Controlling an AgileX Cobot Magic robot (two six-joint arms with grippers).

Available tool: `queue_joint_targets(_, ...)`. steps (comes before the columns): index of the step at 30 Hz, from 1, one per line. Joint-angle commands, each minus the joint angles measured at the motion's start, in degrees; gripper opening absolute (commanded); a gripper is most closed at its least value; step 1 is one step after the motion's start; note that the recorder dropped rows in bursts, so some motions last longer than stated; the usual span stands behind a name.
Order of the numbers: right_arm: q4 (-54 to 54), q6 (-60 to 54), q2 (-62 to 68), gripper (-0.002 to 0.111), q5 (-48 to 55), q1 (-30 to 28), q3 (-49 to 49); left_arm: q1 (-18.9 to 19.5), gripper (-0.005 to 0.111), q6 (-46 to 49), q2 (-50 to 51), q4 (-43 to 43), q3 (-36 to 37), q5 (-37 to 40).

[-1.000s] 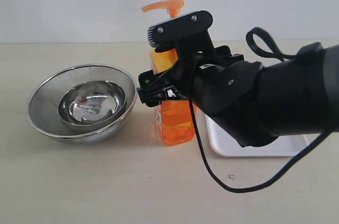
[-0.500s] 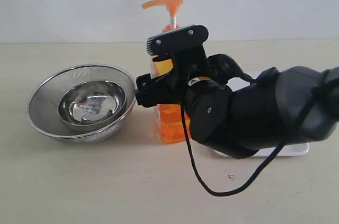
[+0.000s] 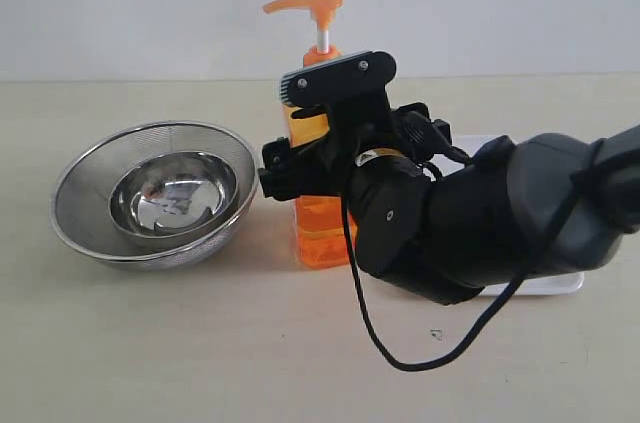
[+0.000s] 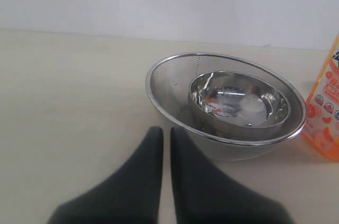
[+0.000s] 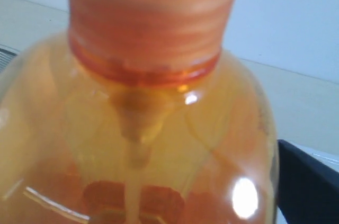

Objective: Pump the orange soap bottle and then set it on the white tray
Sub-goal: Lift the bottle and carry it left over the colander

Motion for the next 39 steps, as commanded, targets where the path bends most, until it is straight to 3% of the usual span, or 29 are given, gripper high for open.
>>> queue_joint_targets(1, -0.5, 0.8, 0.1, 0.098, -1.5, -0.1, -0.3, 0.2, 0.005, 0.5, -0.2, 0.1, 0.2, -0.4)
queue_joint_targets(3, -0.5, 0.8, 0.1, 0.093, -2.0, -0.1, -0.3, 0.2, 0.005, 0.5, -0.2, 0.1, 0.2, -0.4)
queue_joint_targets(6, -0.4, 0.8, 0.1, 0.068, -2.0, -0.1, -0.3, 0.2, 0.005, 0.5, -0.2, 0.1, 0.2, -0.4)
queue_joint_targets(10, -0.2, 0.8, 0.1, 0.004, -1.2, -0.1, -0.3, 0.2, 0.005, 0.5, -0.2, 0.1, 0.2, -0.4)
queue_joint_targets(11, -0.1, 1.8, 0.1, 0.001, -1.3, -0.1, -0.3, 0.2, 0.005, 0.5, -0.2, 0.1, 0.2, -0.4)
queue_joint_targets(34, -0.7, 3.9, 0.1, 0.004, -4.5, -0.1, -0.3, 0.2, 0.005, 0.5, -0.2, 0.1, 0.2, -0.4)
queue_joint_targets(39, -6.5, 0.3, 0.1, 0.004, -3.6, -0.1, -0.4, 0.2, 0.005, 0.5, -0.2, 0.1, 0.2, -0.4)
